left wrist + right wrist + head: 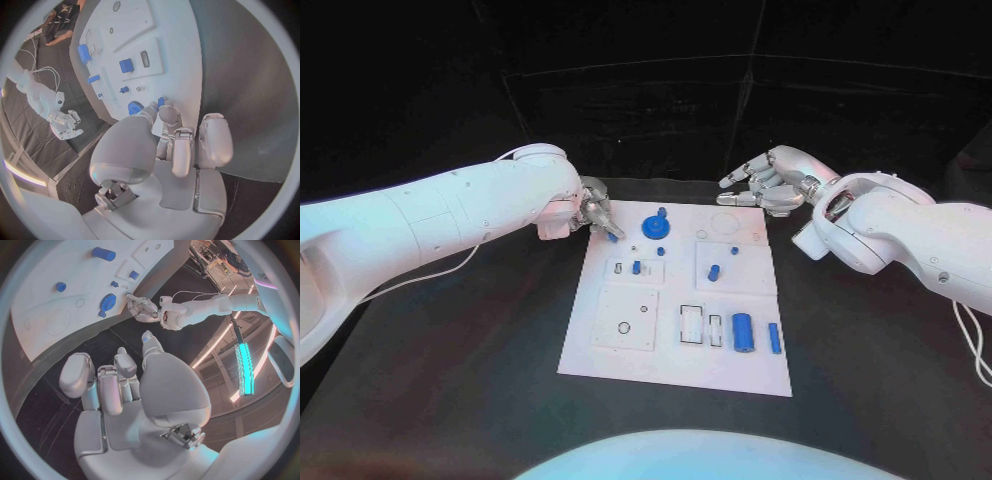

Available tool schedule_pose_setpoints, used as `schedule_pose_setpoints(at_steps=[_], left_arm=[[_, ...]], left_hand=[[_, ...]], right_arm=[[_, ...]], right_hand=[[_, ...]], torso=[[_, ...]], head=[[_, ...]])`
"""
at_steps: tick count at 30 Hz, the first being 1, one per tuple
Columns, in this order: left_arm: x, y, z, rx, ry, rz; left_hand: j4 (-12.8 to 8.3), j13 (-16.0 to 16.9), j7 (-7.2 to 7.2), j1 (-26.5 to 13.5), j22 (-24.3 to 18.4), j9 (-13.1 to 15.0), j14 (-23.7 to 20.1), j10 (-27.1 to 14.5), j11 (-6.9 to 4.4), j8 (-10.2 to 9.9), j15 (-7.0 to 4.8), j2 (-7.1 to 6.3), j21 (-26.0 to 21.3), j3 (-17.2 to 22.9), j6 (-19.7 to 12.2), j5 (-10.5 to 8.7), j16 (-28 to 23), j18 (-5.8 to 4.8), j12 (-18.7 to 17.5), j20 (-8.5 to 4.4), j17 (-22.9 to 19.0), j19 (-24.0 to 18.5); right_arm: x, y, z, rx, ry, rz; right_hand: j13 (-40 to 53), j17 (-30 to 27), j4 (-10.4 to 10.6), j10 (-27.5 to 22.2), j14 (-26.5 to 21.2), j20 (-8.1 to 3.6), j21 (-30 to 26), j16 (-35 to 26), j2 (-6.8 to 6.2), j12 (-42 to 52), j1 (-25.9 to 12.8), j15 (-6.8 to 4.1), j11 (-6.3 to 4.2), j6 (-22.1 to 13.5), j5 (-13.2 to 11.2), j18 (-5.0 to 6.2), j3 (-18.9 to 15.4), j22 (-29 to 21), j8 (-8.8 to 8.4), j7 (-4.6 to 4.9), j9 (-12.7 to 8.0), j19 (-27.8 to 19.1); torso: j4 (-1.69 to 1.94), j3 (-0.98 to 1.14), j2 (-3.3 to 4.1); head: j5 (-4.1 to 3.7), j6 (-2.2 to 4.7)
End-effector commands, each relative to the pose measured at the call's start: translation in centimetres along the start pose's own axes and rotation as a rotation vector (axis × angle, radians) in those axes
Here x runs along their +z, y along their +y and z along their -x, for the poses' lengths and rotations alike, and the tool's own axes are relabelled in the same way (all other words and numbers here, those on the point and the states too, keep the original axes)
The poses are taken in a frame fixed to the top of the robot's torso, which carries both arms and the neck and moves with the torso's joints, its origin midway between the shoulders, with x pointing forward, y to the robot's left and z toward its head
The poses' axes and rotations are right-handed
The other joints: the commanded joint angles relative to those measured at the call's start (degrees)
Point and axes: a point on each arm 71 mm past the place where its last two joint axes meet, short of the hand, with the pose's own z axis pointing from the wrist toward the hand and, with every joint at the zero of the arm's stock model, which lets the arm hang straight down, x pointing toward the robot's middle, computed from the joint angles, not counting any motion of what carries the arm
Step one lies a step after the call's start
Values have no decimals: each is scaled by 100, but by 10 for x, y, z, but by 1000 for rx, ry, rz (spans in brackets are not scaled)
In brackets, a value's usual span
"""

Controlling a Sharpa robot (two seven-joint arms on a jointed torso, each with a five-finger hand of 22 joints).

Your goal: Assemble the parts on the task board

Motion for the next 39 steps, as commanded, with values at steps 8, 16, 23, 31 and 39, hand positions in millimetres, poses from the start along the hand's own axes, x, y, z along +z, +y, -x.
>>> schedule_pose_setpoints(at_steps=[8, 16, 23, 31, 39], left_arm=[[-17, 1, -4, -82, -73, -48], [-30, 1, -18, -111, -106, -80], [-34, 1, -37, -93, -111, -103], [-36, 4, -50, -59, -110, -104], [-37, 2, -56, -39, -81, -102]], left_hand=[[-769, 86, -24, -321, 32, 163, 615, 126, -12, 105, -11, -112, -31, 1068, -15, 13, 18, 29, 69, -21, 1509, 1], [-807, 110, -33, -404, 48, 190, 615, 150, -20, 149, -19, -162, -26, 1209, -18, 13, 18, 28, 100, -27, 1509, 11], [-833, 112, -37, -441, 67, 205, 615, 157, -25, 173, -22, -192, -15, 1293, -23, 13, 18, 24, 108, -31, 1509, 23], [-839, 101, -38, -449, 64, 207, 615, 153, -25, 177, -23, -200, -18, 1309, -24, 13, 18, 25, 101, -31, 1509, 21], [-861, 107, -39, -478, 68, 215, 615, 158, -27, 191, -24, -231, -17, 1372, -30, 12, 18, 24, 109, -33, 1509, 24]], right_arm=[[0, 0, 1, -2, 10, 5], [1, 0, 1, -2, 12, 3], [1, -1, 0, -2, 14, 2], [1, -1, 1, -3, 14, 0], [2, -2, 1, -3, 15, 0]], right_hand=[[-10, 524, 4, -41, 370, 8, -38, -42, 54, -19, 9, -27, -18, 5, 6, 73, -35, -11, 22, -8, 4, -30], [-10, 524, 4, -41, 370, 8, -38, -42, 54, -19, 9, -27, -18, 5, 6, 73, -35, -11, 22, -8, 4, -30], [-10, 524, 4, -41, 370, 8, -38, -42, 54, -19, 9, -27, -18, 5, 6, 73, -35, -11, 22, -8, 4, -30], [-10, 524, 4, -41, 370, 8, -38, -42, 54, -19, 9, -27, -18, 5, 6, 73, -35, -11, 22, -8, 4, -30], [-10, 524, 4, -41, 370, 8, -38, -42, 54, -19, 9, -27, -18, 5, 6, 73, -35, -11, 22, -8, 4, -30]], torso=[[5, 3, -1], [30, 11, -7], [38, 5, -1], [26, 8, 1], [30, 8, 3]], head=[[34, -2], [60, -14], [84, -34], [102, -62], [103, -87]])
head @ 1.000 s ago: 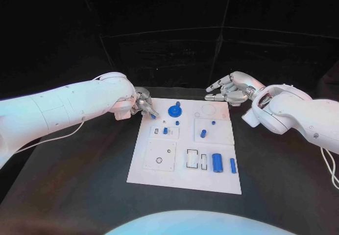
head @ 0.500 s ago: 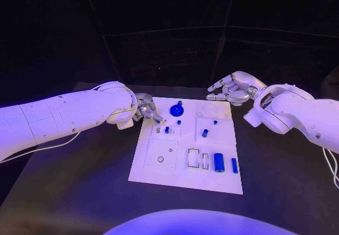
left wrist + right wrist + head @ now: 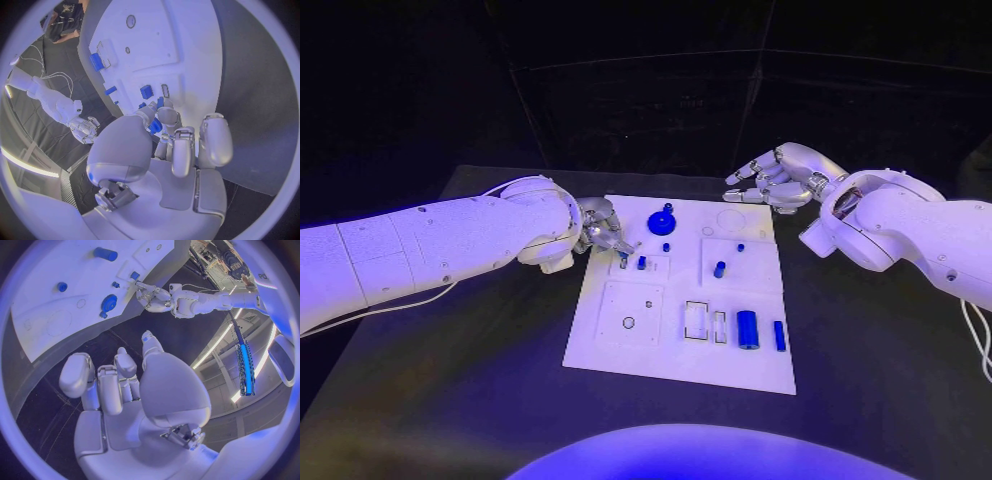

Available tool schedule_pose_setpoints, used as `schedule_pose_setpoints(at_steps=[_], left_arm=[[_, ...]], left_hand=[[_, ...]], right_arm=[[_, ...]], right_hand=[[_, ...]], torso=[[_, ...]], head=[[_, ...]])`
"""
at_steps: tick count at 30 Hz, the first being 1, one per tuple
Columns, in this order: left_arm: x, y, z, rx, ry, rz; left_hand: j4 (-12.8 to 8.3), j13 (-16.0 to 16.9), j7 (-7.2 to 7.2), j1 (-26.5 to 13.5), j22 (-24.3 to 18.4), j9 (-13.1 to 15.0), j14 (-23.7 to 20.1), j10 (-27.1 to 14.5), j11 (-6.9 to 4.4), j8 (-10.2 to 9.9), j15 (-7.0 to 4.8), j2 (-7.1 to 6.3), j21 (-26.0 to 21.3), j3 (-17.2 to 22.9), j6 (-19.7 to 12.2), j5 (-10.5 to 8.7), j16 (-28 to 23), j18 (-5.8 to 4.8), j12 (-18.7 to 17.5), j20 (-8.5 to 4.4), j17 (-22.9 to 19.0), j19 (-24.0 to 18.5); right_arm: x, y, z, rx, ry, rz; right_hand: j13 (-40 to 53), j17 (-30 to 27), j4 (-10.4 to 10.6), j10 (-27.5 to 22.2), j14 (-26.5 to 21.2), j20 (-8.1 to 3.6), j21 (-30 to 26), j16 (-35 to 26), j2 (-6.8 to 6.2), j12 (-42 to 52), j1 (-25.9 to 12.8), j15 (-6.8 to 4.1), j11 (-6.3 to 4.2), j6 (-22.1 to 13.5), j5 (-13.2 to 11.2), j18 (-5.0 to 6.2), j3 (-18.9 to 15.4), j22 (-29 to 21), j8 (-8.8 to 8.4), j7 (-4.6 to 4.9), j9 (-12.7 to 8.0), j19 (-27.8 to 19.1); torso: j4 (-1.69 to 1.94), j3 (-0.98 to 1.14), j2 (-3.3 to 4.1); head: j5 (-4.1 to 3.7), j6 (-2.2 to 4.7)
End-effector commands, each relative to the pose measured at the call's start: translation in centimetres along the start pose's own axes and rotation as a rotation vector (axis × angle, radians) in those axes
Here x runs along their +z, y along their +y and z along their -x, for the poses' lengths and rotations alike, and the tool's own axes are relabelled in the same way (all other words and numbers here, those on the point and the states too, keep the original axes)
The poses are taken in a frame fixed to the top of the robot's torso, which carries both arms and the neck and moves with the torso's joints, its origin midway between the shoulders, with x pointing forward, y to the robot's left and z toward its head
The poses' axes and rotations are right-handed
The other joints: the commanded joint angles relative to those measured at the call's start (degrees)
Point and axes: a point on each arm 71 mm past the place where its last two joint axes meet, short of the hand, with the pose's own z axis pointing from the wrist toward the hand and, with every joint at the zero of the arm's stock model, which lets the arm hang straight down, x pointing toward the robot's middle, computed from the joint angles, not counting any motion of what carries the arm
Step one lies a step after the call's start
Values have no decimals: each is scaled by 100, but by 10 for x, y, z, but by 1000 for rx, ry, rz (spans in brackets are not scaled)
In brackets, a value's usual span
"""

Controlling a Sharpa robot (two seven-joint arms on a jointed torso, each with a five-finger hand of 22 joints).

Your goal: Assemble the parts on the task board

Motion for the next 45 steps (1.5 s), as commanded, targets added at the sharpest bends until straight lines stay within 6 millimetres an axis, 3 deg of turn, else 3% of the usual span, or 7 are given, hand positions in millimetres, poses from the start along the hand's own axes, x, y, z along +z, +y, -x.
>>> schedule_pose_setpoints(at_steps=[1, 45], left_arm=[[-1, -1, -1, 26, 1, 8], [0, 3, -12, 68, 80, 37]], left_hand=[[-541, -3, -41, -21, 7, 11, 615, 27, 2, 31, -24, 41, 5, 578, 11, 33, 18, 25, 20, -34, 1509, 25], [-580, 7, -43, -58, 14, 20, 615, 35, 0, 50, -25, -1, 6, 678, 7, 34, 18, 23, 32, -36, 1509, 28]], right_arm=[[1, 2, 0, -1, 9, 10], [0, 2, 0, -1, 11, 10]], right_hand=[[-6, 525, 3, -41, 370, 8, -38, -17, 54, -19, 10, -27, -18, 5, 6, 73, -35, -6, 22, -8, 4, -30], [-6, 525, 3, -41, 370, 8, -38, -17, 54, -19, 10, -27, -18, 5, 6, 73, -35, -6, 22, -8, 4, -30]], torso=[[-1, 1, 3], [2, 4, -1]], head=[[4, -13], [18, -63]])
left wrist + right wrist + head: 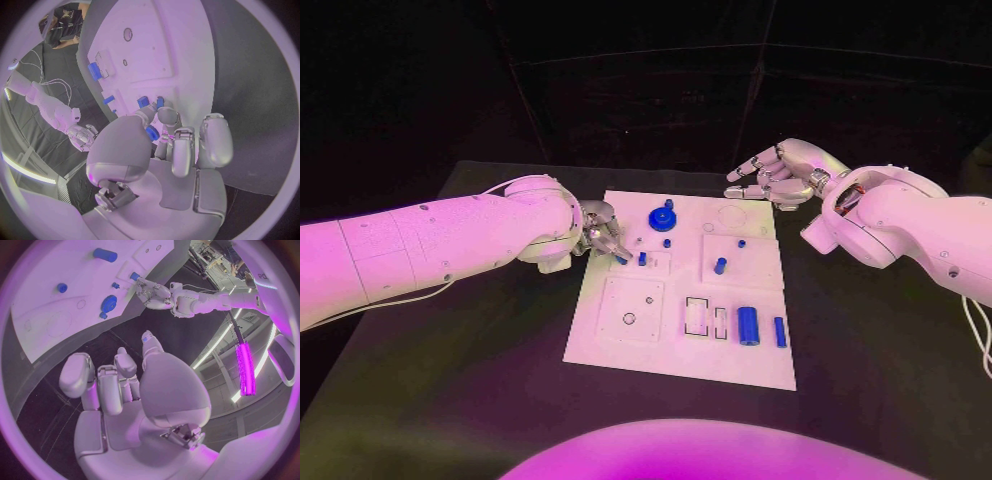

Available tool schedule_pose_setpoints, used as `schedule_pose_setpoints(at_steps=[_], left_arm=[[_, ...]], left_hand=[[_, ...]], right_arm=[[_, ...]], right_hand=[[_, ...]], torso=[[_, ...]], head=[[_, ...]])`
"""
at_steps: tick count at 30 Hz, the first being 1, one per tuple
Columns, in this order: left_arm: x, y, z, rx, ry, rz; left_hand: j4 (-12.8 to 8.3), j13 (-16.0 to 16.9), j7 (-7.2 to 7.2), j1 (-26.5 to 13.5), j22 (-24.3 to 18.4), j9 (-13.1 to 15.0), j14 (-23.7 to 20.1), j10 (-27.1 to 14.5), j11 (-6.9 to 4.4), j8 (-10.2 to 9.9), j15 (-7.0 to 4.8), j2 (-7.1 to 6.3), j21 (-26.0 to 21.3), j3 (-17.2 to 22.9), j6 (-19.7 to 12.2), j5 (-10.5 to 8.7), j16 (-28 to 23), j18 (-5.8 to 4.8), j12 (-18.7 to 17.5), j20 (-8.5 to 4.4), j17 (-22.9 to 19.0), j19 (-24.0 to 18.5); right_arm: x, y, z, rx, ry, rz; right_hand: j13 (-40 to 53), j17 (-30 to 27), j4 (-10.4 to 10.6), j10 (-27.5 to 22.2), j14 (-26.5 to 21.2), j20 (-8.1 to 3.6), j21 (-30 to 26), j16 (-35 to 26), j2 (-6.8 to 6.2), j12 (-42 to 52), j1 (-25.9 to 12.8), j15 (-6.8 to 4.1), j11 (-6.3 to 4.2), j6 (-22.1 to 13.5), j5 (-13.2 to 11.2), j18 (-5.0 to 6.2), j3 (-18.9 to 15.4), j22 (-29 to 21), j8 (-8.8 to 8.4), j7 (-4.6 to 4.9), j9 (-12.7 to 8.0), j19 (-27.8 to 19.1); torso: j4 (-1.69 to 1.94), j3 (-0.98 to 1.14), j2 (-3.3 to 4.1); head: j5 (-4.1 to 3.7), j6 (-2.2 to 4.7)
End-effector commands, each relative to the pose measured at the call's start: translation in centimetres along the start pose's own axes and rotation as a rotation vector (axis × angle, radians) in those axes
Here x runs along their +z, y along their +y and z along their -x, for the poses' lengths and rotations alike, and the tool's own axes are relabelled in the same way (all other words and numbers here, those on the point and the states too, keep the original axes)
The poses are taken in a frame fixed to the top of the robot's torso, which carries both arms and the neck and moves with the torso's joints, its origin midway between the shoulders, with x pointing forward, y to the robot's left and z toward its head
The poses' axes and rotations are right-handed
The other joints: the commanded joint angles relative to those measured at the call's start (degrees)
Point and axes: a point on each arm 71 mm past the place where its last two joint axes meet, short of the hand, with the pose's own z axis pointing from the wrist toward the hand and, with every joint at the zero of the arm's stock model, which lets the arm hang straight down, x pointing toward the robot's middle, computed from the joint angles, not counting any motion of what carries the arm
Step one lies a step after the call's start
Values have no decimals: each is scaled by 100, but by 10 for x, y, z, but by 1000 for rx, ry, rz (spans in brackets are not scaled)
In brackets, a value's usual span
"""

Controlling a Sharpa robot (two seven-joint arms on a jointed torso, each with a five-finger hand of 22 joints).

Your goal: Assemble the parts on the task board

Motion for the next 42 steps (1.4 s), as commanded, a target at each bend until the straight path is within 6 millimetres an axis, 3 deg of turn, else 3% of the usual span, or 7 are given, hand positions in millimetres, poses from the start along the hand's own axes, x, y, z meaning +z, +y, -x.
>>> schedule_pose_setpoints(at_steps=[1, 10, 17, 21, 42], left_arm=[[0, 0, -4, 18, 22, 7], [0, -2, -4, 14, 15, -3], [2, -5, -4, 8, 3, -8], [3, -5, -3, 7, 0, -4], [5, -3, -3, 15, 13, 19]], left_hand=[[-538, 9, -34, -5, 7, 10, 615, 46, -13, 35, -25, 51, 6, 558, -5, 15, 18, 23, 32, -17, 1510, 10], [-547, 35, -36, -41, 10, 17, 615, 62, -14, 52, -25, 29, 6, 599, 8, 16, 18, 23, 54, -17, 1510, 11], [-406, 57, -76, -458, 51, 45, 615, 101, -38, 140, -39, -203, 27, 514, 121, 18, 18, 17, 88, -24, 1510, 35], [-317, 73, -94, -656, 67, 49, 615, 119, -53, 166, -54, -260, 34, 485, 156, 21, 18, 14, 109, -35, 1510, 45], [-213, 87, -131, -941, 99, 83, 615, 150, -84, 255, -81, -357, 45, 440, 235, 20, 18, 9, 136, -60, 1510, 63]], right_arm=[[0, 2, 0, -1, 6, 10], [0, 2, 0, -1, 5, 11], [0, 2, 0, -1, 5, 11], [0, 2, 0, -1, 4, 12], [1, 3, 0, -1, 5, 13]], right_hand=[[-7, 527, 3, -41, 370, 8, -38, -17, 54, -19, 10, -27, -17, 5, 6, 73, -35, -7, 22, -8, 4, -30], [-7, 527, 3, -41, 370, 8, -38, -17, 54, -19, 10, -27, -17, 5, 6, 73, -35, -7, 22, -8, 4, -30], [-7, 527, 3, -41, 370, 8, -38, -17, 54, -19, 10, -27, -17, 5, 6, 73, -35, -7, 22, -8, 4, -30], [-19, 522, 17, -46, 369, 7, -48, -22, 66, -22, 7, -28, -17, 4, -3, 75, -70, -22, 27, -7, 4, -33], [-21, 523, 21, -47, 370, 7, -51, -22, 68, -22, 5, -28, -17, 3, -4, 75, -78, -26, 28, -7, 4, -34]], torso=[[4, 2, 0], [-1, 1, 3], [2, 4, 2], [-1, 6, 0], [4, -2, 1]], head=[[-4, 2], [-10, 1], [-13, -7], [-16, -6], [-40, -31]])
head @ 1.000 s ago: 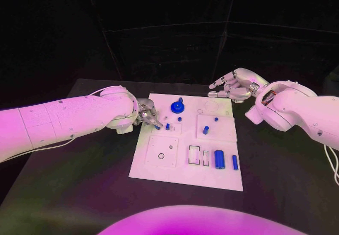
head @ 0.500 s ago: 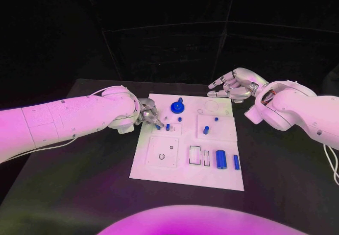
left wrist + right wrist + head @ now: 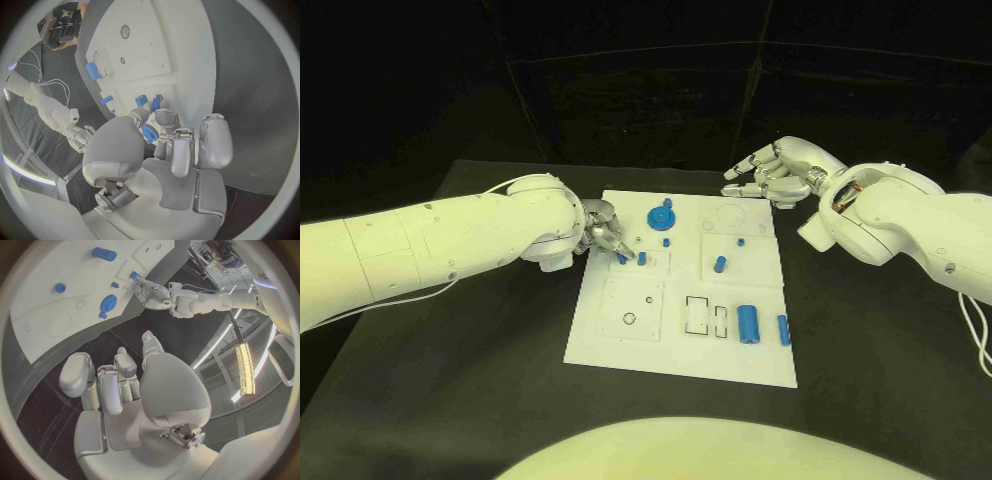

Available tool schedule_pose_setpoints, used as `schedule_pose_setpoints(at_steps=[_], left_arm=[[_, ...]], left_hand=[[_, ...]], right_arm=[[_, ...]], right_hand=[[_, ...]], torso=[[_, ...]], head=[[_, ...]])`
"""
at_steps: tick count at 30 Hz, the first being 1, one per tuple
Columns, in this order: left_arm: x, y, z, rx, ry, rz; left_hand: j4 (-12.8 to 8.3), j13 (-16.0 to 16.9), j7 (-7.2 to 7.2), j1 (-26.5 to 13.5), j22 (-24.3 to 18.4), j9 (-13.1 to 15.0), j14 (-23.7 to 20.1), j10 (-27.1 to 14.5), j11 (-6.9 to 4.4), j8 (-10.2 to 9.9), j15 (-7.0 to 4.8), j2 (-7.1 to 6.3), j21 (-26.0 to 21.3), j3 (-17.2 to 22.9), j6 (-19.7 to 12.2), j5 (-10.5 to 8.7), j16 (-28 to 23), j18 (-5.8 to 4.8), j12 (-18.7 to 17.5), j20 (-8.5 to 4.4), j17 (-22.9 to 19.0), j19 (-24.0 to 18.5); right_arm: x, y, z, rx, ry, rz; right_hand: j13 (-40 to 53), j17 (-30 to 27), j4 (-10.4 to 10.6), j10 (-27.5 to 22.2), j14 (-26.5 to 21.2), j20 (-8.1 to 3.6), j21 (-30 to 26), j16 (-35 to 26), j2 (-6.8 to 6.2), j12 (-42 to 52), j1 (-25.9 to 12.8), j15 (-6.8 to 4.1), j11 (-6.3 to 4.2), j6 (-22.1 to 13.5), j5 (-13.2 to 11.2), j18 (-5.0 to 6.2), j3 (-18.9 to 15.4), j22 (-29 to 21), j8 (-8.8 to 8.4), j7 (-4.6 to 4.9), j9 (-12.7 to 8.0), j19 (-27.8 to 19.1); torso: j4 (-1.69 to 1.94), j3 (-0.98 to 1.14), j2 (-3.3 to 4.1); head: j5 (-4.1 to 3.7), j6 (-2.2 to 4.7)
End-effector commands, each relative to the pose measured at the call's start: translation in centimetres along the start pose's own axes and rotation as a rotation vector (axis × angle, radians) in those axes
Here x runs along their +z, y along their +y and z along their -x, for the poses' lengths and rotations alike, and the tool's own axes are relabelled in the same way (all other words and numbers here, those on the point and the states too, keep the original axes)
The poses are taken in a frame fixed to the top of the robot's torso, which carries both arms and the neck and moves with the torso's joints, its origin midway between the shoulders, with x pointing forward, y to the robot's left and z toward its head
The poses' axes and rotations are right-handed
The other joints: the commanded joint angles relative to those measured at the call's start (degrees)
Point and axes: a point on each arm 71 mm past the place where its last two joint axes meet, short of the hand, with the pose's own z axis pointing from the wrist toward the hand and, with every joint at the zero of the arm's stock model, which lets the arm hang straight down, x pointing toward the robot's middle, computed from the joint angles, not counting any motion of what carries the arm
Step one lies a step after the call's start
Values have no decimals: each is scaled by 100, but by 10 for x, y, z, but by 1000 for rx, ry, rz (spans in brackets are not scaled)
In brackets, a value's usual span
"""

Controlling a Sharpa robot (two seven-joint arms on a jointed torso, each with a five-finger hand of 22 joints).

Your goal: Assemble the parts on the task board

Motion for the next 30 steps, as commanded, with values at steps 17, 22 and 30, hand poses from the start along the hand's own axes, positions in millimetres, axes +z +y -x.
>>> schedule_pose_setpoints(at_steps=[17, 22, 30], left_arm=[[-1, 0, -3, 11, 17, 5], [-1, -1, -3, 11, 17, 3], [-1, -1, -3, 12, 18, 5]], left_hand=[[30, 45, -26, -88, 56, 20, 615, 80, -12, 59, -47, -14, 55, -9, 83, 19, 18, -2, 56, -28, 1509, 50], [35, 48, -28, -101, 61, 23, 615, 86, -14, 66, -49, -17, 58, -11, 91, 19, 18, -3, 59, -30, 1509, 53], [102, 79, -41, -234, 103, 32, 615, 130, -26, 94, -61, -28, 84, -44, 123, 19, 18, -12, 89, -43, 1509, 77]], right_arm=[[1, 2, 0, -1, 5, 11], [1, 2, 0, -1, 5, 12], [1, 2, 0, -1, 4, 12]], right_hand=[[-7, 521, 6, -26, 370, 7, -16, -22, 69, -22, 5, -28, 4, 3, -4, 75, -30, -9, 28, -7, 4, -34], [-7, 521, 6, -26, 370, 7, -16, -22, 69, -22, 5, -28, 4, 3, -4, 75, -30, -9, 28, -7, 4, -34], [-7, 521, 6, -26, 370, 7, -16, -22, 69, -22, 5, -28, 4, 3, -4, 75, -30, -9, 28, -7, 4, -34]], torso=[[4, 1, -3], [3, 1, -2], [4, 1, -2]], head=[[1, -10], [-3, -11], [-7, -15]])
